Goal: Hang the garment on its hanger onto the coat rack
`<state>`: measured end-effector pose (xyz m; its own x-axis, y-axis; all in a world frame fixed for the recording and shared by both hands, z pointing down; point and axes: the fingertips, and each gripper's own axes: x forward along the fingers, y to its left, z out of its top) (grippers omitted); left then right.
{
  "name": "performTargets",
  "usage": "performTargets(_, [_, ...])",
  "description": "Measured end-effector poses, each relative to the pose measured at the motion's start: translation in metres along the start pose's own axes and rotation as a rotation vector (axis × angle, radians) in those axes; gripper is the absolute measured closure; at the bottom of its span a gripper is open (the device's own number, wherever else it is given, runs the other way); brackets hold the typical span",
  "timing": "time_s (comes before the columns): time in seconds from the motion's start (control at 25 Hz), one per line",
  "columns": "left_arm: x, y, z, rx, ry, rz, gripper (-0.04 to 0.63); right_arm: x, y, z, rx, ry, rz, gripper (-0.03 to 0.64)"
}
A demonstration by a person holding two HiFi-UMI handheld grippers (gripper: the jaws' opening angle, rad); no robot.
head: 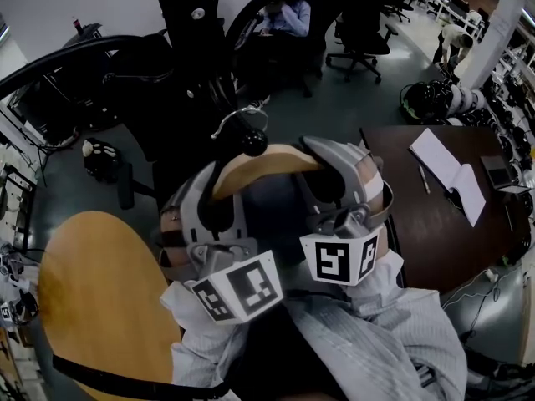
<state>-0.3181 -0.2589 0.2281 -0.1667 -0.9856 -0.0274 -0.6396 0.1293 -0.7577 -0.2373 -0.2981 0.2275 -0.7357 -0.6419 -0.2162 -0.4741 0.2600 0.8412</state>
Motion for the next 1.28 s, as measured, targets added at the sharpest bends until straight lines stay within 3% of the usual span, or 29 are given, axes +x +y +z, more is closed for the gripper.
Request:
performTargets(0.52, [0.039,-0.005,-0.045,0.009,0.093,-0.031,0.522,0.047,0.037,-0.025,0.053,-0.005,0.088,0.541])
performTargets(1.04, [0.032,-0.007,-0.047,0.073,0.044,0.030,0.532,0.043,0.043,-0.030,0.069,-0.011,0.041,0.560])
performTargets(1.28, [0.026,-0.005,-0.046,0.077,0.015,0.037,0.531,0.038,0.045,-0.024,0.071,-0.001,0.076,0.553])
